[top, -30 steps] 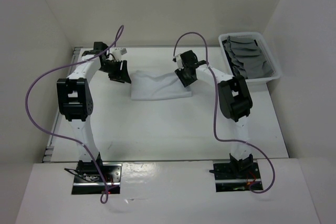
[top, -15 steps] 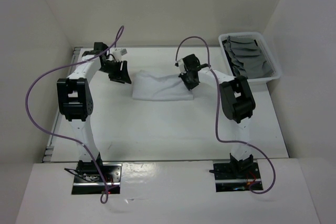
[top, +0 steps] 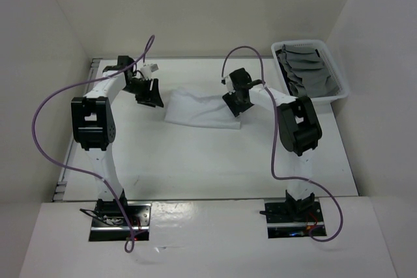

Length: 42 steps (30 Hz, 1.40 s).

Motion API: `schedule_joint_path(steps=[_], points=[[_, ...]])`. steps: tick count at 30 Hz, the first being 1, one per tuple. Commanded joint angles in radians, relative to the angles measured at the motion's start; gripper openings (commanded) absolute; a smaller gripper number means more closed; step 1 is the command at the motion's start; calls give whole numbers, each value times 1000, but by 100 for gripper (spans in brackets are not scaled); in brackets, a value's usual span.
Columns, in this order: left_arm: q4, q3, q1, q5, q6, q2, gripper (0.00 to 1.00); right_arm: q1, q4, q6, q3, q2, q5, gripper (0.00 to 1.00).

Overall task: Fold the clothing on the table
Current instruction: Fold the skirt

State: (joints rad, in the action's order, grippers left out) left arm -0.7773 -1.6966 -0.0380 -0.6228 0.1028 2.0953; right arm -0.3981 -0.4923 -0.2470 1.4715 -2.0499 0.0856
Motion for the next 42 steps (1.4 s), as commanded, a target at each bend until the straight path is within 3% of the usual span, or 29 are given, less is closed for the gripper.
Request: schedule_joint_path(steps=[1, 7, 15, 23, 29, 38, 42], points=[[29, 14, -13, -32, 8, -66, 60, -21, -55, 8, 79, 97, -9, 65], [119, 67, -94, -84, -71, -193, 60, -126, -57, 8, 220, 111, -43, 67], [87, 115, -112, -61, -48, -281, 60, -212, -48, -15, 291, -15, -122, 67], [69, 133, -122, -61, -29, -290, 60, -212, -68, -72, 432, -185, -173, 66], [69, 143, -122, -61, -20, -281, 60, -202, -141, -94, 645, -363, -173, 66], [69, 163, -122, -71, 9, -261, 60, -82, -230, -34, 883, -473, -221, 66], [59, 172, -122, -80, 18, -261, 60, -42, -239, -14, 895, -506, -118, 66]])
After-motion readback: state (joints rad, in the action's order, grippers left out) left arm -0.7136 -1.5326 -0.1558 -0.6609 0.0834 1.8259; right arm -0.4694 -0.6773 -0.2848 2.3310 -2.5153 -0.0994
